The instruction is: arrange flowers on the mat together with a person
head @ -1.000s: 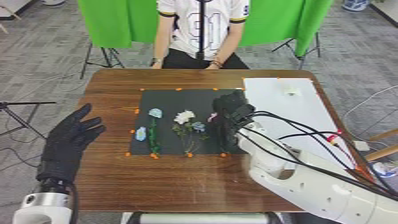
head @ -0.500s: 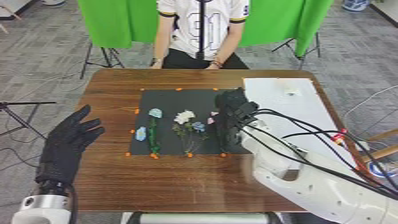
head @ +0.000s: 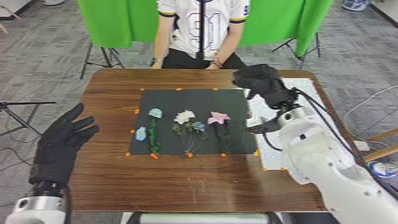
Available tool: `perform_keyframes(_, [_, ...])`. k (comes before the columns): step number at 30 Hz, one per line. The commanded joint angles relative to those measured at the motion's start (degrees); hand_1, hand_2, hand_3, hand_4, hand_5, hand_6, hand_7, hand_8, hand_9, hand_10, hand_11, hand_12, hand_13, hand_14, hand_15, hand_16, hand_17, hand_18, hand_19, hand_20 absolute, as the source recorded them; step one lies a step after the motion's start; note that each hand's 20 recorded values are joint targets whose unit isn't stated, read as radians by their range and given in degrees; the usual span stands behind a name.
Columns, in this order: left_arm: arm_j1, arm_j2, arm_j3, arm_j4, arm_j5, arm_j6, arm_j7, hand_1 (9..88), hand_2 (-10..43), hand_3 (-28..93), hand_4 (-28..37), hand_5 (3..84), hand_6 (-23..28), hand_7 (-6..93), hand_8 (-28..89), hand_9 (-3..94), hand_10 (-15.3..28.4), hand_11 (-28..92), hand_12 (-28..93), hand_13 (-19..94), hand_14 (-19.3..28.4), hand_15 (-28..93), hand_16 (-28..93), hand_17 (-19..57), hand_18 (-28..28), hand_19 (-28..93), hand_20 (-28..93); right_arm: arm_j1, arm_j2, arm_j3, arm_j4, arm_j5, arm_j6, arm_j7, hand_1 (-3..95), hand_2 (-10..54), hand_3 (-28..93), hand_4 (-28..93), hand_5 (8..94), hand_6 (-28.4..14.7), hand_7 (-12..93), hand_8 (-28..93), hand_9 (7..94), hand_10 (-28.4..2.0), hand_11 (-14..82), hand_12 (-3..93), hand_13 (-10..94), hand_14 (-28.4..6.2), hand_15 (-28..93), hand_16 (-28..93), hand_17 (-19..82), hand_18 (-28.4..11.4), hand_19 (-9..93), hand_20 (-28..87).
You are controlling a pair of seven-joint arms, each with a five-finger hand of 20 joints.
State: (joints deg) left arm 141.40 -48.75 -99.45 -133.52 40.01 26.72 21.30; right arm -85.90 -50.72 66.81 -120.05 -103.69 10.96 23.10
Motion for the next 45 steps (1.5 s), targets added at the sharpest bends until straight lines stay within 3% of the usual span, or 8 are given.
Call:
perform_keyframes(1, [2.9, -1.16, -0.98, 0.74, 1.62, -1.25, -0.33, 18.8, 7.2, 78, -28.3, 32.2, 7.0, 15.7, -11, 28.4, 18.4, 32, 10, 19, 25.1, 61, -13, -9.9, 22.2, 52, 13, -19.4, -2.1, 10.9, -2.1, 23.4, 11.5, -11.0, 19.7, 7.3, 73, -22, 52.6, -2.4, 13, -11, 54.2, -19.4, 20.9, 16.4, 52, -18.5, 62, 11, 19, -23.7, 68, 10])
perform_keyframes(5, [3.1, -0.44, -0.35, 1.33, 4.2, 0.01, -0.41, 18.1, 6.8, 78, -28.3, 29.8, 5.2, 15.8, -11, 26.2, 17.5, 31, 10, 18, 24.6, 59, -12, -10.4, 22.4, 51, 13, -23.7, -5.2, 15.1, -2.4, 28.4, 9.6, -13.0, 19.5, 7.5, 74, -23, 50.7, -2.4, 13, -11, 51.8, -20.0, 21.0, 16.4, 49, -19.3, 63, 10, 17, -23.9, 67, 11])
perform_keyframes(9, [1.9, -0.54, 0.73, 1.92, 3.28, -0.02, 1.08, 17.7, 6.6, 78, -28.3, 29.5, 5.1, 16.2, -11, 26.2, 17.6, 31, 10, 18, 24.5, 59, -12, -10.5, 22.4, 51, 13, -26.8, -7.1, 18.8, -1.8, 38.4, 7.1, -18.6, 19.8, 7.8, 75, -23, 49.3, -2.2, 14, -11, 49.7, -19.8, 20.7, 16.2, 47, -19.0, 63, 9, 15, -23.3, 64, 11])
perform_keyframes(14, [2.3, -1.72, -0.42, 1.63, 4.03, 0.06, -2.63, 17.7, 6.7, 78, -28.3, 30.6, 5.4, 16.5, -11, 28.4, 18.3, 32, 11, 19, 25.2, 60, -11, -10.0, 22.5, 51, 14, -27.1, -7.3, 19.8, -1.6, 39.4, 7.3, -19.0, 20.3, 8.1, 75, -24, 48.6, -2.0, 14, -11, 48.6, -19.9, 20.9, 16.1, 45, -19.1, 63, 9, 14, -22.6, 63, 12])
perform_keyframes(15, [2.4, -2.02, -0.62, 1.91, 4.39, -0.85, -2.27, 17.8, 6.9, 78, -28.3, 31.0, 5.7, 16.4, -11, 29.2, 18.8, 33, 11, 20, 25.8, 61, -11, -9.7, 22.6, 52, 14, -27.3, -7.6, 20.0, -1.4, 40.2, 7.0, -20.2, 20.4, 8.1, 75, -24, 48.5, -2.0, 14, -11, 48.5, -19.9, 20.9, 16.1, 45, -19.1, 63, 9, 14, -22.6, 63, 12])
perform_keyframes(24, [1.9, -1.78, 0.15, 1.32, 3.54, 0.01, -1.16, 18.0, 7.5, 77, -28.3, 32.4, 6.8, 15.8, -11, 31.3, 19.8, 34, 10, 24, 26.4, 66, -12, -8.4, 23.3, 55, 16, -27.3, -7.5, 20.1, -1.7, 38.1, 6.6, -20.0, 20.4, 8.4, 75, -24, 48.1, -1.6, 15, -12, 48.1, -19.9, 20.9, 16.0, 45, -19.1, 63, 8, 14, -22.6, 62, 13])
perform_keyframes(35, [1.7, -2.78, -0.05, 0.68, 4.04, 0.21, -2.88, 17.8, 7.7, 78, -28.3, 32.3, 6.8, 16.2, -11, 30.8, 19.5, 34, 10, 23, 26.4, 65, -13, -8.6, 23.2, 54, 16, -28.4, -8.4, 20.4, -2.1, 37.5, 6.1, -19.1, 20.1, 8.5, 76, -24, 48.1, -1.5, 15, -12, 48.4, -20.0, 20.9, 16.0, 45, -19.2, 63, 8, 14, -22.8, 62, 14])
perform_keyframes(45, [2.0, -2.85, 0.06, 0.47, 3.28, 0.25, -2.49, 17.9, 7.8, 78, -28.3, 32.2, 7.0, 16.4, -11, 30.8, 19.6, 34, 10, 23, 26.4, 65, -13, -8.6, 23.1, 54, 16, -28.6, -8.7, 20.5, -2.3, 36.8, 6.0, -18.8, 19.9, 8.8, 75, -24, 48.3, -1.4, 15, -12, 48.4, -19.9, 20.9, 16.0, 45, -19.3, 63, 8, 14, -22.9, 61, 15])
